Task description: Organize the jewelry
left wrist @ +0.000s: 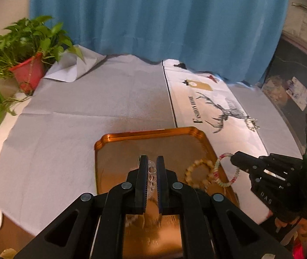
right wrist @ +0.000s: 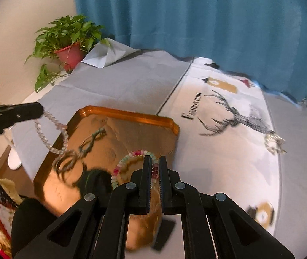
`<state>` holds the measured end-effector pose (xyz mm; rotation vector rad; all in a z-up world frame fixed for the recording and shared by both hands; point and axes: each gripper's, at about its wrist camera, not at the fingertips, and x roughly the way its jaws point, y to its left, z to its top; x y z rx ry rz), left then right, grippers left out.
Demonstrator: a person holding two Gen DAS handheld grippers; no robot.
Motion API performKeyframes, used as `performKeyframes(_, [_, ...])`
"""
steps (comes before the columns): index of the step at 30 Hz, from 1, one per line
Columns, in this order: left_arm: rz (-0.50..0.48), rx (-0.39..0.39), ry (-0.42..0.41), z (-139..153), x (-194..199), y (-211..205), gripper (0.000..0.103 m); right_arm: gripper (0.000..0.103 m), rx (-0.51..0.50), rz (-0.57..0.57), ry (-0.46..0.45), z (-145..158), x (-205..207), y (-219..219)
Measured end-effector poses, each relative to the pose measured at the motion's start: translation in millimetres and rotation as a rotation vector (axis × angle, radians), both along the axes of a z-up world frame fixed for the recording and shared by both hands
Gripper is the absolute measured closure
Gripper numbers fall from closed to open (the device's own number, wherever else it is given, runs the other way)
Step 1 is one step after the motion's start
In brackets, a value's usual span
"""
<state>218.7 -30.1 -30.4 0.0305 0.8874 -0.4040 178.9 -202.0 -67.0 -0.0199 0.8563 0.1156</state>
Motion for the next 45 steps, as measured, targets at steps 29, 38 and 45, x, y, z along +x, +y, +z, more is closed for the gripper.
performKeyframes(29, [0.140,0.195,-0.033,4,-163,31,0.001,0.034,-0.065,-0.128,-0.004,31,-149,11])
performKeyframes(38, [0.159,0.135,-0.124,52,-242,47,0.001,0.032,-0.065,-0.130,-0.118,74,-236,28])
performKeyframes(45, [0.162,0.114,-0.179,73,-278,47,0.001,0.032,-0.064,-0.107,-0.171,91,-276,40])
